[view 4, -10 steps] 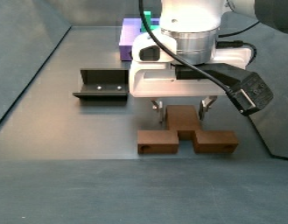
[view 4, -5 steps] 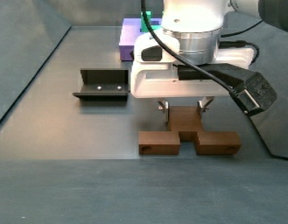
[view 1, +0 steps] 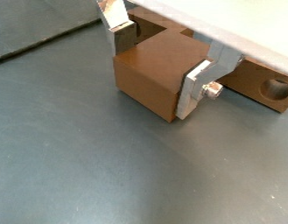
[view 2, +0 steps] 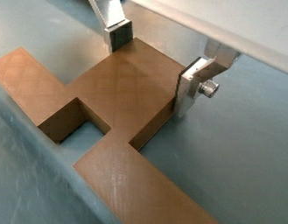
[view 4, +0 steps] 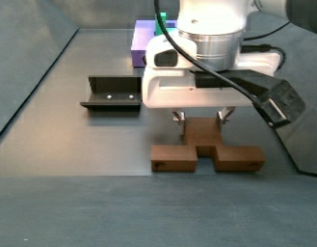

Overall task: Pick up the brown object. Move up. Place the brown object on the fixture. Regrasp the brown object. Move to above the board. Insert the brown object.
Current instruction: Pick up the brown object, then move up.

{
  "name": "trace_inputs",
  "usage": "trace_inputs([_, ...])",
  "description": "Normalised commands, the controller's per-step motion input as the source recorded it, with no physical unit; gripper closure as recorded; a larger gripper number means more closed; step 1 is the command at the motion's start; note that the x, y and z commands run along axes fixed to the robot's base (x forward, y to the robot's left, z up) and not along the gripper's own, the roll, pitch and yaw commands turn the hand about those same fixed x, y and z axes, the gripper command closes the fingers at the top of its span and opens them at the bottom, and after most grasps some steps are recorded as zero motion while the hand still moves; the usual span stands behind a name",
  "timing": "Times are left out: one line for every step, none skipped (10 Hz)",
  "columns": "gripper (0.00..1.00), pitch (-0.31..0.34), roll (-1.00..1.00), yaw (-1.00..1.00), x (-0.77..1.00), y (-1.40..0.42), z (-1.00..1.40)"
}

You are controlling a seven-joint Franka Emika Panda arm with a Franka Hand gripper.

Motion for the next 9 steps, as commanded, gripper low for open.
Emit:
trace_inputs([1.00,0.000,0.00,0.00,0.00,0.00,0.00])
trace_inputs([1.00,0.000,0.00,0.00,0.00,0.00,0.00])
trace_inputs([1.00,0.000,0.00,0.00,0.00,0.00,0.00])
trace_inputs([1.00,0.000,0.00,0.00,0.00,0.00,0.00])
trace_inputs([1.00,0.000,0.00,0.00,0.00,0.00,0.00])
trace_inputs([1.00,0.000,0.00,0.00,0.00,0.00,0.00])
trace_inputs([1.00,0.000,0.00,0.00,0.00,0.00,0.00])
trace_inputs([1.00,0.000,0.00,0.00,0.00,0.00,0.83])
trace_inputs([1.00,0.001,0.00,0.04,0.02,-0.03,0.82])
